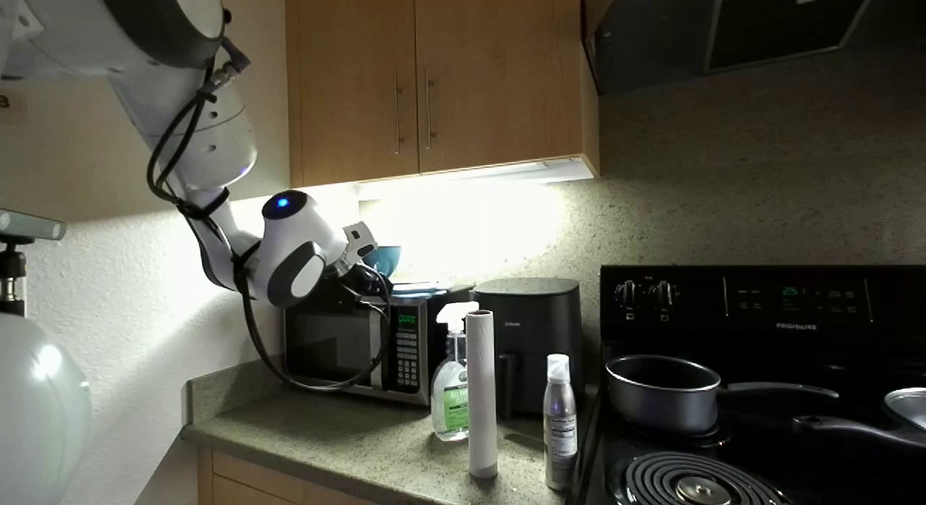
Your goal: Open the microwave door
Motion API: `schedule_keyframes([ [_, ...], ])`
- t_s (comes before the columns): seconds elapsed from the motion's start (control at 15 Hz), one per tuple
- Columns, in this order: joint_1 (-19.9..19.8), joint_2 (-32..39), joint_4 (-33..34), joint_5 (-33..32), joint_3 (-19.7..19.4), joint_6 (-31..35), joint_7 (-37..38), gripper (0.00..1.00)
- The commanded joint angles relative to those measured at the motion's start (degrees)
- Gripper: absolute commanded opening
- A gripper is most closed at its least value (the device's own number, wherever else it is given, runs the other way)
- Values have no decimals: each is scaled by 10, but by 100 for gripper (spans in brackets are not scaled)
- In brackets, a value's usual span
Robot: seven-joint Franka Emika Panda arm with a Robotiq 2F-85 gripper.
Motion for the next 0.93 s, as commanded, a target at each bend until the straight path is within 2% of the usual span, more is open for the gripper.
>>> schedule_keyframes([
  [0.0,66,124,123,72,-68,9,24,100],
  [0.07,84,151,145,94,-88,9,29,100],
  [0.13,52,89,88,57,-53,0,13,100],
  [0.33,77,148,137,80,-77,2,26,100],
  [0.87,76,179,155,83,-88,-19,29,100],
])
